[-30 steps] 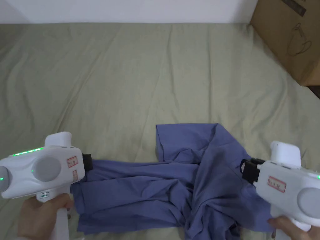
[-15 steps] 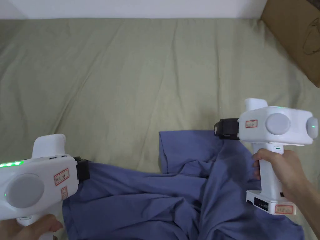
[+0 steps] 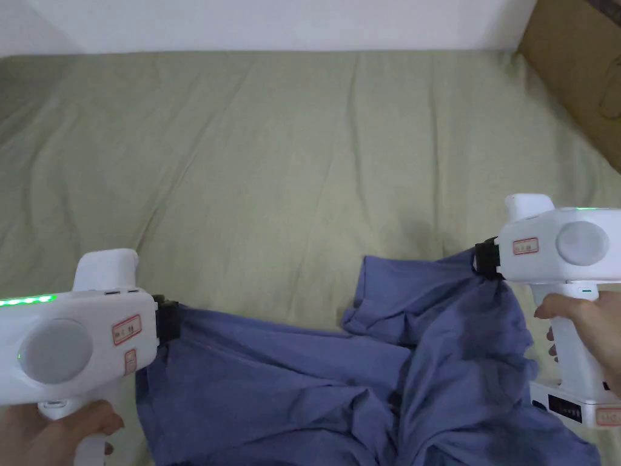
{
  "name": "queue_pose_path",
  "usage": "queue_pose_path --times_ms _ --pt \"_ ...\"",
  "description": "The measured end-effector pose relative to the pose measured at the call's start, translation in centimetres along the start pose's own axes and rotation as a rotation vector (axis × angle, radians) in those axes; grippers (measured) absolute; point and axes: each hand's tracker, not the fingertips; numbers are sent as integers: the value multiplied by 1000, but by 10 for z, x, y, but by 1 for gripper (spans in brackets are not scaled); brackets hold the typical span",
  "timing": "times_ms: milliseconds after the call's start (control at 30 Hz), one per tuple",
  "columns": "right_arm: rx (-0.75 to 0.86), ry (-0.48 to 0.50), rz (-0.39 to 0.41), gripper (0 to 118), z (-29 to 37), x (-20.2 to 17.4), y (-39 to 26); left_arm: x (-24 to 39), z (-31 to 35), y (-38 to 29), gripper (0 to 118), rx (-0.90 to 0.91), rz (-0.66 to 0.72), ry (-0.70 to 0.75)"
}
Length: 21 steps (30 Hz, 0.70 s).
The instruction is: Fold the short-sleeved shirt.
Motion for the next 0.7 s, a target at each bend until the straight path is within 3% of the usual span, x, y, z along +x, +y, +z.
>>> queue_pose_path --times_ms 133,433,600,700 --pt "115 -66 26 2 69 11 17 -3 39 12 3 78 -25 48" --pt "333 -89 -43 2 234 45 36 -17 148 51 3 308 -64 117" --pt "416 -50 -57 2 291 33 40 -2 196 71 3 403 -145 153" --pt "465 -94 -30 2 310 17 51 8 214 85 3 439 -167 168"
